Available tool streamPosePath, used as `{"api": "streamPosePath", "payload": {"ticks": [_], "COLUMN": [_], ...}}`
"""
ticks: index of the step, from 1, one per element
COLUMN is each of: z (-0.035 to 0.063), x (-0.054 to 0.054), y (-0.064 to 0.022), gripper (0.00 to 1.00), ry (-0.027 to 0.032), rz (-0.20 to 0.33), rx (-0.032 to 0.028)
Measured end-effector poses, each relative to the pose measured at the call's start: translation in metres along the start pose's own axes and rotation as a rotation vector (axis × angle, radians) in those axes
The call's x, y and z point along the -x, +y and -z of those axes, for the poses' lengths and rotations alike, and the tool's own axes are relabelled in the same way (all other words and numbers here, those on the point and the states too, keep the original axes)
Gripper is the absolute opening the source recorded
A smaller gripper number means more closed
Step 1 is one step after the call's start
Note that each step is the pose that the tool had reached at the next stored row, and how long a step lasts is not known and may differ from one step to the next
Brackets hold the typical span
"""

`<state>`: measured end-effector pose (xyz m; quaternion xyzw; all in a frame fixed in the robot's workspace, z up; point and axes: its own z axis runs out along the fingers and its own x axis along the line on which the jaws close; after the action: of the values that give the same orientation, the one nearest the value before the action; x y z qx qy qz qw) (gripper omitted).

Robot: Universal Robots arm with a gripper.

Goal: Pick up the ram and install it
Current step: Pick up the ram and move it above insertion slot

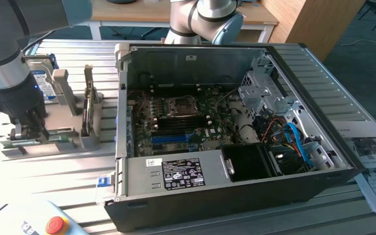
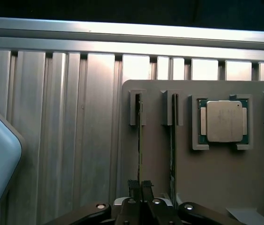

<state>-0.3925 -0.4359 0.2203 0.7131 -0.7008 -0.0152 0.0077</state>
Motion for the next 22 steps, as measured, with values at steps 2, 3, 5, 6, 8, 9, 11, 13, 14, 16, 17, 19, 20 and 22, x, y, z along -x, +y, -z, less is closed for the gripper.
{"api": "streamPosePath", "payload": {"ticks": [2,3,5,6,8,9,11,13,14,16,17,19,20,22], "z": [0.0035,0.0052,0.0088,0.0106,0.0142,0.0159,0.019,0.0222,0.0238,0.0271,0.0288,0.0376,0.0448,0.0536], "x": [0.0,0.0,0.0,0.0,0.0,0.0,0.0,0.0,0.0,0.0,0.0,0.0,0.0,0.001], "y": [0.0001,0.0002,0.0003,0.0003,0.0005,0.0005,0.0006,0.0007,0.0008,0.0009,0.0009,0.0012,0.0015,0.0017], "gripper": [0.12,0.12,0.12,0.12,0.12,0.12,0.12,0.12,0.12,0.12,0.12,0.12,0.12,0.12], "ry": [0.0,0.0001,0.0,-0.0001,-0.0001,-0.0001,-0.0002,-0.0003,-0.0003,-0.0004,-0.0004,-0.0006,-0.0008,-0.001], "rz": [-0.001,-0.002,-0.003,-0.003,-0.005,-0.006,-0.009,-0.011,-0.012,-0.014,-0.016,-0.022,-0.027,-0.032], "rx": [0.0,0.0,-0.0001,0.0,0.0,0.0,-0.0001,-0.0001,-0.0001,-0.0002,-0.0002,-0.0002,-0.0003,-0.0004]}}
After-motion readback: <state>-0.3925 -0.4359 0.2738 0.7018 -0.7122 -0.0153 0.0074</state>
